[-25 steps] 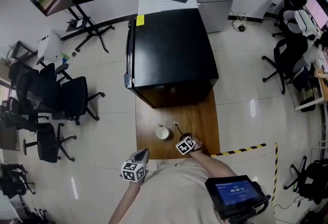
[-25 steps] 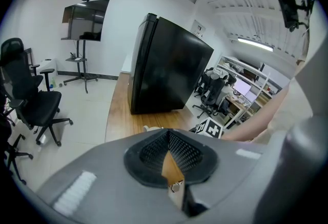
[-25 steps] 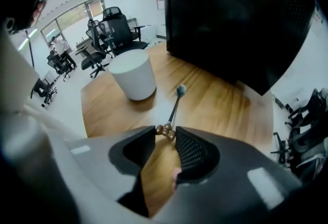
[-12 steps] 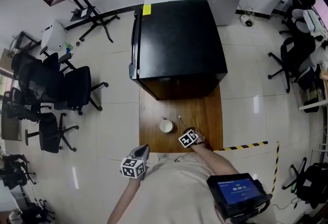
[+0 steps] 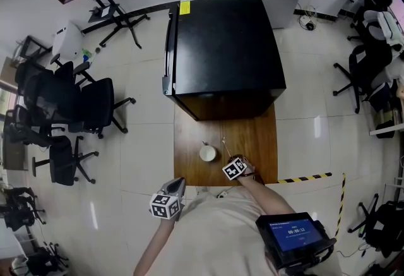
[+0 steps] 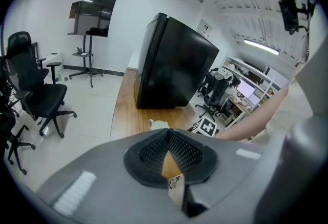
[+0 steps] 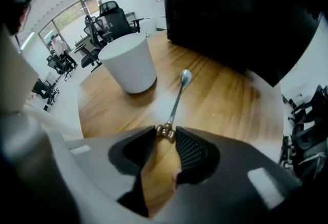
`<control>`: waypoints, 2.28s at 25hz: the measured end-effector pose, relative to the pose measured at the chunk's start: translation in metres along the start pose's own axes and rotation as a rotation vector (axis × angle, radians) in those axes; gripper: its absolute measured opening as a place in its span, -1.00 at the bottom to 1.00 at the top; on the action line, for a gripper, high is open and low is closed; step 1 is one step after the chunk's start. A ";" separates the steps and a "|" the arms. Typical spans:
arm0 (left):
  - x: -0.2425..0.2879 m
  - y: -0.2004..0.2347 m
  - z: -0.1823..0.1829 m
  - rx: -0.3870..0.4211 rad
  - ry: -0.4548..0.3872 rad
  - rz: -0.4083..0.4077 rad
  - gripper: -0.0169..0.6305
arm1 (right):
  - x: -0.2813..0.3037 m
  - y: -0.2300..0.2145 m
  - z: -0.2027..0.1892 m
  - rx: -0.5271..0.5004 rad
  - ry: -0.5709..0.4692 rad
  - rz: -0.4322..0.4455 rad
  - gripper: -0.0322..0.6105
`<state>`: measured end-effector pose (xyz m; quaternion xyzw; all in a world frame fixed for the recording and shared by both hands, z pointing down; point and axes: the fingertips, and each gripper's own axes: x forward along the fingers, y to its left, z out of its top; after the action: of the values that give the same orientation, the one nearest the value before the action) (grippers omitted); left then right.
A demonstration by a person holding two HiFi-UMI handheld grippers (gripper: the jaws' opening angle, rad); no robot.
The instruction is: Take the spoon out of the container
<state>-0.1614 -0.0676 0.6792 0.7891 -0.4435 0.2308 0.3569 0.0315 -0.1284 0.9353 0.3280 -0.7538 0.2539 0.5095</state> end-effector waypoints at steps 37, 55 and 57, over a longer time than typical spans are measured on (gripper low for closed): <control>-0.050 0.112 -0.033 0.052 0.000 -0.239 -0.94 | -0.254 0.058 0.073 0.587 -0.613 -0.122 -0.63; -0.057 -0.065 -0.093 0.114 -0.043 -0.165 -0.94 | -0.375 0.055 -0.041 0.592 -0.932 0.004 -0.68; -0.058 -0.094 -0.100 0.150 -0.059 -0.155 -0.94 | -0.385 0.048 -0.068 0.613 -0.937 0.030 -0.68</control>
<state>-0.1134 0.0733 0.6698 0.8521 -0.3729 0.2116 0.3002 0.1385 0.0430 0.5969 0.5282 -0.7959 0.2959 -0.0023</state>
